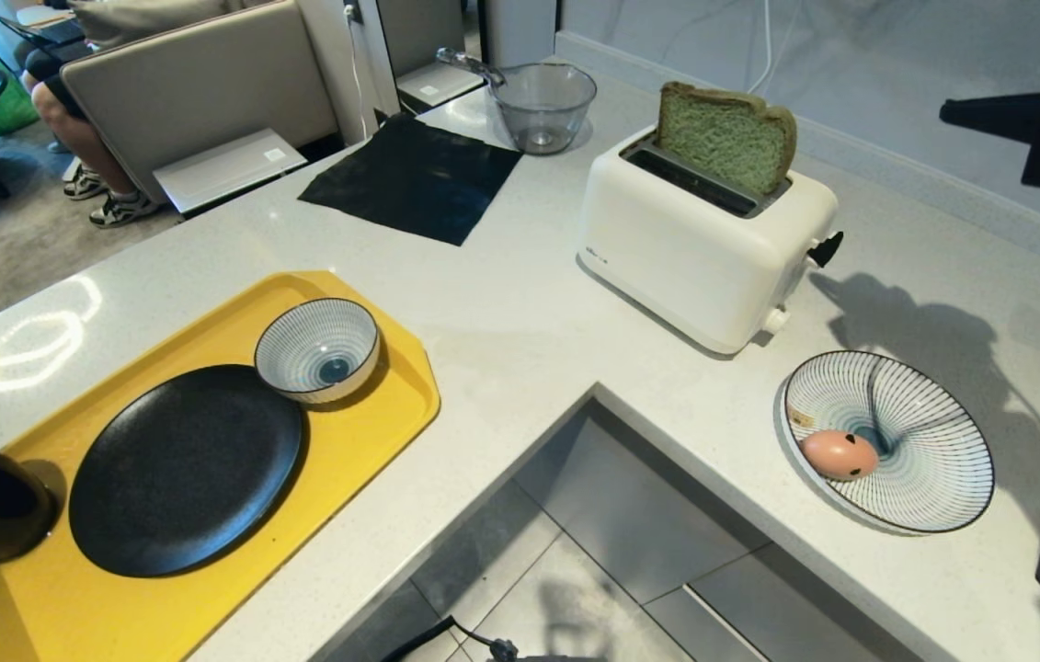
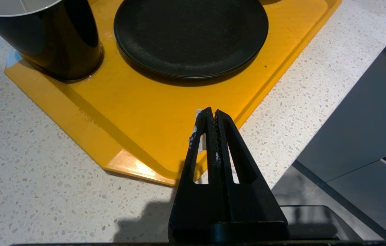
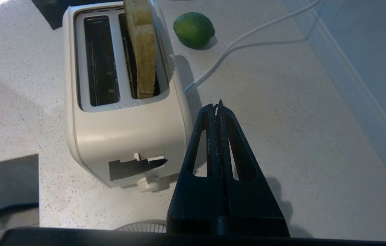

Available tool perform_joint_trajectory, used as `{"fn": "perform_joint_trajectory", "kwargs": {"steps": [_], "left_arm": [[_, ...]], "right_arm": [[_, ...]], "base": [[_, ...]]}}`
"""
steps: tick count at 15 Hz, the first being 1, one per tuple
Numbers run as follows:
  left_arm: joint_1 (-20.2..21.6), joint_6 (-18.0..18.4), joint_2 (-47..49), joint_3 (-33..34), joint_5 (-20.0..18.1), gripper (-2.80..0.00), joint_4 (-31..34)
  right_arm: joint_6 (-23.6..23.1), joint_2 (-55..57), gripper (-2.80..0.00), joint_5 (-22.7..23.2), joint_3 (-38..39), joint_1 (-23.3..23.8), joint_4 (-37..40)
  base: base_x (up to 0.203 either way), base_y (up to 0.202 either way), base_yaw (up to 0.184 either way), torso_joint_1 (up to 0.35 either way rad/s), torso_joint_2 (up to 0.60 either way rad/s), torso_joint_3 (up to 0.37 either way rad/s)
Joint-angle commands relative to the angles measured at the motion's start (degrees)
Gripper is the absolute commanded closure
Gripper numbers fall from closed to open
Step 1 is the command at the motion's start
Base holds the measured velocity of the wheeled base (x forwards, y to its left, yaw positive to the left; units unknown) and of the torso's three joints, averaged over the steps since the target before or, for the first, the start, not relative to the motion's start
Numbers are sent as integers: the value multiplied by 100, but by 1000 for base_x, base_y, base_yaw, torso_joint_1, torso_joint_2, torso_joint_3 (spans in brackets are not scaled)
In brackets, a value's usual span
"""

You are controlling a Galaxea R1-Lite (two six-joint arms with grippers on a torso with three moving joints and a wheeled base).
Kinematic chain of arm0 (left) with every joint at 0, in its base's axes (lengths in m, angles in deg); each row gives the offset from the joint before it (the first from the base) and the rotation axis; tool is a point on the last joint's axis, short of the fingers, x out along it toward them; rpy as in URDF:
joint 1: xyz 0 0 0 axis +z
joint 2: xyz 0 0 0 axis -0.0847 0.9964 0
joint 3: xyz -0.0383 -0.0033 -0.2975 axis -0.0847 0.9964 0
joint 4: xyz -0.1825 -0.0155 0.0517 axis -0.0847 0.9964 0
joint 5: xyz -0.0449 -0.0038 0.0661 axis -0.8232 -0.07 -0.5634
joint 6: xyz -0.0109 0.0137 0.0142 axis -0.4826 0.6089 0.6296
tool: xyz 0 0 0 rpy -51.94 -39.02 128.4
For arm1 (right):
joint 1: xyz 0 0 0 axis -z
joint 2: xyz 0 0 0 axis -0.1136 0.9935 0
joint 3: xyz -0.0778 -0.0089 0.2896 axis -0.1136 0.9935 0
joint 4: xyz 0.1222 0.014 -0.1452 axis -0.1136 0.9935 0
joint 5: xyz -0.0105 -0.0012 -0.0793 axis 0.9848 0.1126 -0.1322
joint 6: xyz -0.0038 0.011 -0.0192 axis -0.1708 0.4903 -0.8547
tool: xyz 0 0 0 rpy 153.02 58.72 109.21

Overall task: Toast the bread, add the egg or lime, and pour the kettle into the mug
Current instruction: Put the baked bread on a plate

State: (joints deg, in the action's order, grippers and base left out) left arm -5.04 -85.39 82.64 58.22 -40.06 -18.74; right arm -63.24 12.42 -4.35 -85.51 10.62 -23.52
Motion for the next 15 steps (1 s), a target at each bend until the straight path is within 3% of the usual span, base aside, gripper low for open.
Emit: {"fn": "perform_joint_trajectory", "kwargs": {"steps": [1, 3, 5, 9, 10, 15], "left_arm": [[1, -3, 0, 79, 5, 0, -3], [1, -3, 0, 79, 5, 0, -3], [1, -3, 0, 79, 5, 0, -3], [1, -3, 0, 79, 5, 0, -3], [1, -3, 0, 79, 5, 0, -3], [1, -3, 0, 79, 5, 0, -3]], "right_arm": [[-108, 192, 0, -140, -1163, -27, 1556], [-258, 577, 0, -443, -2027, -144, 2438], [-406, 909, 0, -580, -2400, -297, 2711], [-726, 1000, 0, 37, -2398, -322, 2626], [-726, 1000, -280, 38, -2414, -331, 2626], [-779, 974, -280, 3, -2389, -380, 2317]], "base": [[0, 0, 0, 0, 0, 0], [0, 0, 0, 0, 0, 0], [0, 0, 0, 0, 0, 0], [0, 0, 0, 0, 0, 0], [0, 0, 0, 0, 0, 0], [0, 0, 0, 0, 0, 0]]}}
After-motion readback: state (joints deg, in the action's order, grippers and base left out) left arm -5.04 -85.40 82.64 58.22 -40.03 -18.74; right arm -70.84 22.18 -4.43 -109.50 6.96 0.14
